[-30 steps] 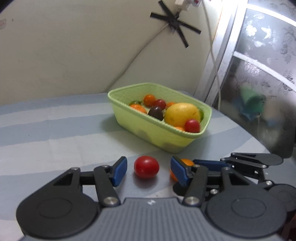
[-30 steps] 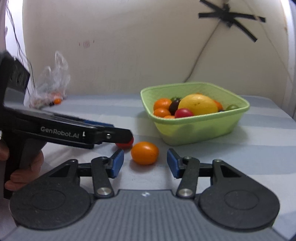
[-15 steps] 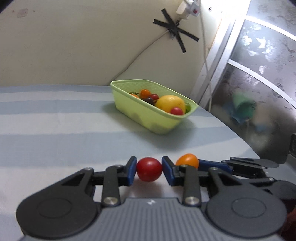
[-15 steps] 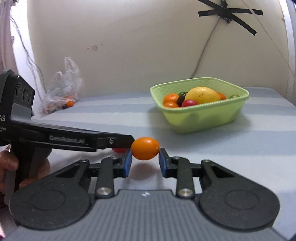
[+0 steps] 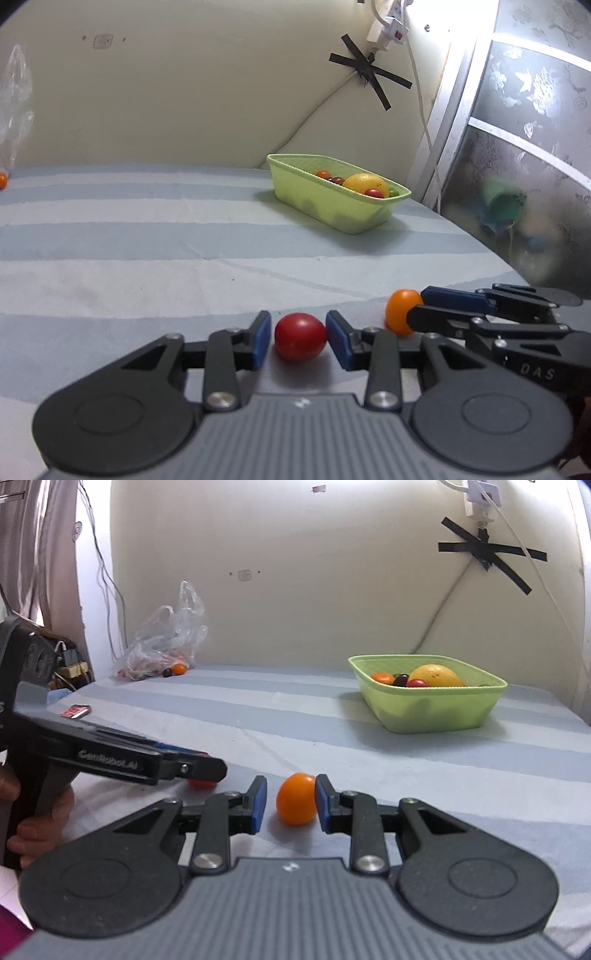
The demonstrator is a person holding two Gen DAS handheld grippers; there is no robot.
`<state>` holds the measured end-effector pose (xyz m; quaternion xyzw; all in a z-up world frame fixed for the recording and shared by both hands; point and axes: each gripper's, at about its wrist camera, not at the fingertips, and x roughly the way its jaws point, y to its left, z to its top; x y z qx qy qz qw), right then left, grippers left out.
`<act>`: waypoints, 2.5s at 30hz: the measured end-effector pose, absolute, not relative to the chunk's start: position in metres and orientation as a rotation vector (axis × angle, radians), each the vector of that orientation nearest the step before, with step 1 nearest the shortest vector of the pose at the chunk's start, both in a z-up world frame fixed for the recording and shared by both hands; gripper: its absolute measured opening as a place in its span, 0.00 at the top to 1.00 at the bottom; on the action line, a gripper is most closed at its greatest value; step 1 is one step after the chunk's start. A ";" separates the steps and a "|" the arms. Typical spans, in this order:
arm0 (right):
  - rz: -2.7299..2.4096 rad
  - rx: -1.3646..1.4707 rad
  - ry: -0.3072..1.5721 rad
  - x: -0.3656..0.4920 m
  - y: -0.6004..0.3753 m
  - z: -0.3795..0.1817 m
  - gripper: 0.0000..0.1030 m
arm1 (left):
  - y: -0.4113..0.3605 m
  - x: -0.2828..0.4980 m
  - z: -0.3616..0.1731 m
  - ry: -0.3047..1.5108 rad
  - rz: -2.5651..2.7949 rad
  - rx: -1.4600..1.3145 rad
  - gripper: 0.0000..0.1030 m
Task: Organize fruits
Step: 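Reach the right tool to an orange tomato while the left tool reaches a red tomato, then close the right tool on the orange tomato while the left tool grasps the red tomato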
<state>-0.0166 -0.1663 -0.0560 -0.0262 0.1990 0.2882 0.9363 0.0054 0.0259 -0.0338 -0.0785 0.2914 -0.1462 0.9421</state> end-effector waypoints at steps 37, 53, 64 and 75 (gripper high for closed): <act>0.502 -0.049 0.491 0.003 -0.166 -0.066 0.69 | 0.010 -0.009 -0.032 0.591 -0.304 -0.044 0.70; 0.610 -0.061 0.494 -0.001 -0.156 -0.067 0.68 | 0.001 -0.002 -0.038 0.590 -0.324 -0.051 0.70; 0.614 -0.054 0.498 -0.008 -0.157 -0.068 0.64 | 0.002 -0.003 -0.039 0.588 -0.325 -0.058 0.70; 0.607 -0.105 0.476 -0.014 -0.154 -0.070 0.63 | 0.001 -0.004 -0.039 0.586 -0.320 -0.050 0.70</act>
